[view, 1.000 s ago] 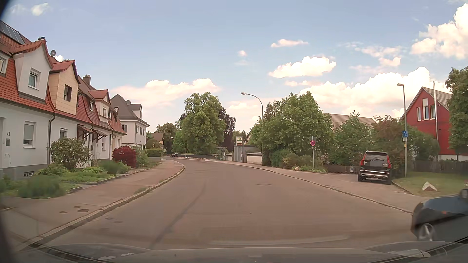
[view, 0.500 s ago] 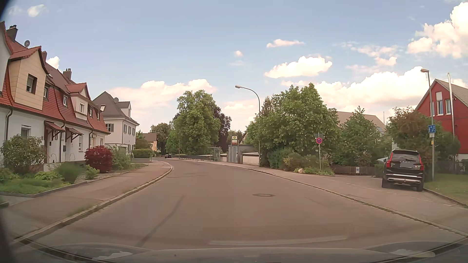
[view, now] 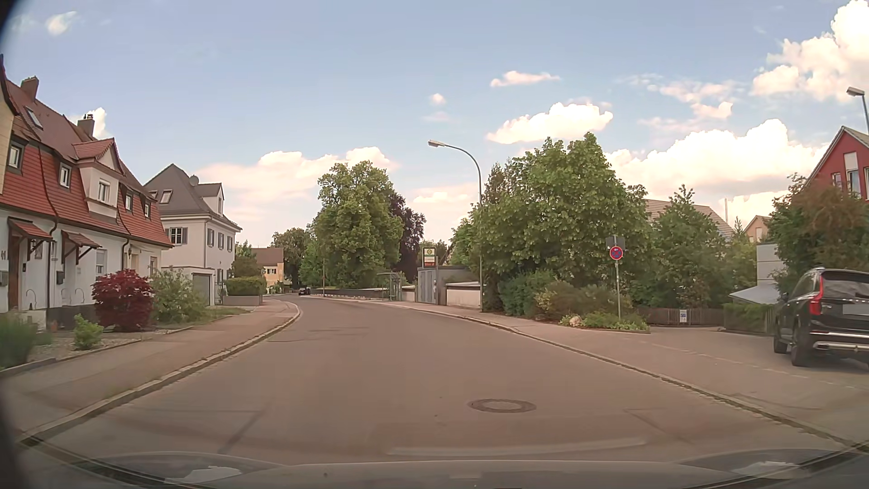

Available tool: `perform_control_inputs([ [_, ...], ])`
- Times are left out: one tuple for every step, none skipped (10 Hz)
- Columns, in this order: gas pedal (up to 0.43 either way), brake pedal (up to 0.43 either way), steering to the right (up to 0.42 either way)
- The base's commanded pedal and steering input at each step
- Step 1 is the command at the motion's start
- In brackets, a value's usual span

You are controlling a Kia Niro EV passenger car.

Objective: Follow the waypoints while adhering to traffic rules and regulations

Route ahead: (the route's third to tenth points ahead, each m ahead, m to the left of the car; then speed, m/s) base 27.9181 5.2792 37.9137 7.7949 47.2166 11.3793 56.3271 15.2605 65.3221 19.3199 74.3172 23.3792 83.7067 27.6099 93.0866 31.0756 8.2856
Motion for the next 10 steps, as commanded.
perform_control_inputs([
  [0.150, 0.018, -0.016],
  [0.039, 0.018, -0.025],
  [0.039, 0.018, -0.032],
  [0.000, 0.018, -0.041],
  [0.000, 0.018, -0.046],
  [0.000, 0.018, -0.049],
  [0.000, 0.018, -0.043],
  [0.000, 0.018, -0.037],
  [0.000, 0.018, -0.037],
  [0.000, 0.018, -0.037],
])
